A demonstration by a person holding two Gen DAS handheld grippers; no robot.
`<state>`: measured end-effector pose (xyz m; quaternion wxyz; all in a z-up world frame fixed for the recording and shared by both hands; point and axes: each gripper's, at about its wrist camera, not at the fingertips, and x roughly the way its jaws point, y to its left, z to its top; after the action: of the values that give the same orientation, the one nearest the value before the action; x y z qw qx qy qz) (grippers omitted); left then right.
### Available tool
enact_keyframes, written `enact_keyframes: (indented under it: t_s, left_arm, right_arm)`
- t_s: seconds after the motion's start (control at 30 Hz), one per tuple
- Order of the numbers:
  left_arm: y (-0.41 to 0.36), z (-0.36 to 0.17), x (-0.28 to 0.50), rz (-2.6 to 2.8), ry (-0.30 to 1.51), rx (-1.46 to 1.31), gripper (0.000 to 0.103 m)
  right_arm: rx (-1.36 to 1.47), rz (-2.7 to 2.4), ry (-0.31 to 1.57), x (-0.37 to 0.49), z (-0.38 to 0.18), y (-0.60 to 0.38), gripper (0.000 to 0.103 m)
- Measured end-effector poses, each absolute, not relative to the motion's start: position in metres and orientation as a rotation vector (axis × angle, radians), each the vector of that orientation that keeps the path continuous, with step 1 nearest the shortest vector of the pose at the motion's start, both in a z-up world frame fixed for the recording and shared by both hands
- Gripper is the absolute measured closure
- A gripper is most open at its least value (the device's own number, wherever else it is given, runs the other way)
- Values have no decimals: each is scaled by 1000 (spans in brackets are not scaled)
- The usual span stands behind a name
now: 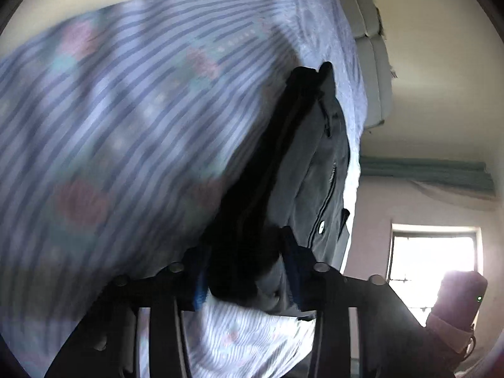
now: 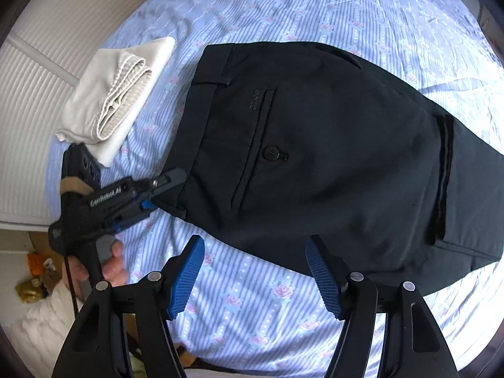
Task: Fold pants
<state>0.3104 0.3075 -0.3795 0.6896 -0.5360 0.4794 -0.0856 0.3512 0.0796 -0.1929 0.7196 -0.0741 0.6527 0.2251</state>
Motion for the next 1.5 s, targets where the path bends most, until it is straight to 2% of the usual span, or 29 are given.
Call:
enact_keyframes:
  t_s: [0.17, 0.3, 0.47, 0.57, 0.7, 0.9, 1.07, 1.3, 1.5]
  left_arm:
    - [306, -367, 351, -334, 1055, -1151, 73]
    - [298, -368, 387, -337, 1120, -1050, 73]
    - [294, -376, 404, -324, 1168, -1056, 72]
    - [288, -368, 407, -291, 1196, -1022, 79]
    - [276, -318, 409, -246, 1199, -890, 86]
    - [237, -222, 409, -279, 1097, -784, 88]
    - [188, -161, 422, -377, 1022, -744, 89]
    - [90, -114, 454, -424, 1031, -654, 91]
    - [1, -103, 484, -382, 1075, -615, 91]
  right_arm:
    - [-138, 495, 1447, 354, -193, 82, 35]
    - [-129, 478, 1438, 358, -190, 78, 35]
    - [-85, 433, 1429, 369, -187, 65, 35]
    - [-65, 413, 1417, 375, -184, 57, 35]
    - [-44, 388, 1374, 383, -173, 41, 35]
    - [33, 322, 1331, 392, -156, -6, 35]
    - [126, 265, 1270, 387, -129, -67, 35]
    - [268, 189, 1162, 370, -94, -168, 35]
    - [336, 165, 1098, 360, -82, -245, 35]
